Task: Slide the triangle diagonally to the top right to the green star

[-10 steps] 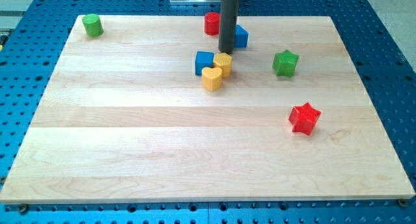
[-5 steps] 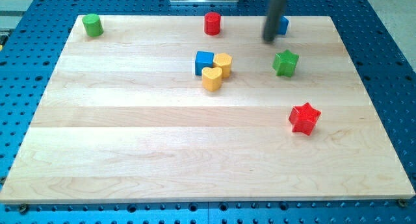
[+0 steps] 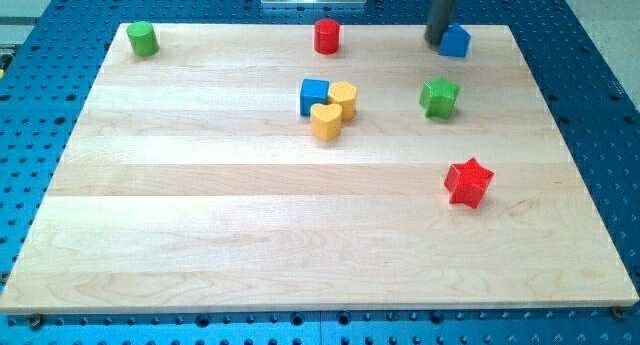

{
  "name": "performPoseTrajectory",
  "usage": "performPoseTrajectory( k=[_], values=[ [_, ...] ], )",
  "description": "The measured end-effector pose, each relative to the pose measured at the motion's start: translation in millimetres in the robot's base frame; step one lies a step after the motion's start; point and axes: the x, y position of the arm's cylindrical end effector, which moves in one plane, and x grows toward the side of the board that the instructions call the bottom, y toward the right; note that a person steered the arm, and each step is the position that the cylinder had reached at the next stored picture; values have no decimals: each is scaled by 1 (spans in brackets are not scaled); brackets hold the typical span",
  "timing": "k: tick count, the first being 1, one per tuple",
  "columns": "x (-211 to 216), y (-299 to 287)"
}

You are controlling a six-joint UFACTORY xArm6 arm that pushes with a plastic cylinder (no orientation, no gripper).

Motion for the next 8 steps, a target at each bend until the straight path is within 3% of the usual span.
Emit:
performPoseTrajectory(
  k=[1, 2, 3, 4, 5, 8],
  values=[
    [1, 28],
    [64, -70],
    [98, 13],
    [71, 57],
    [53, 35],
    [60, 43]
  ],
)
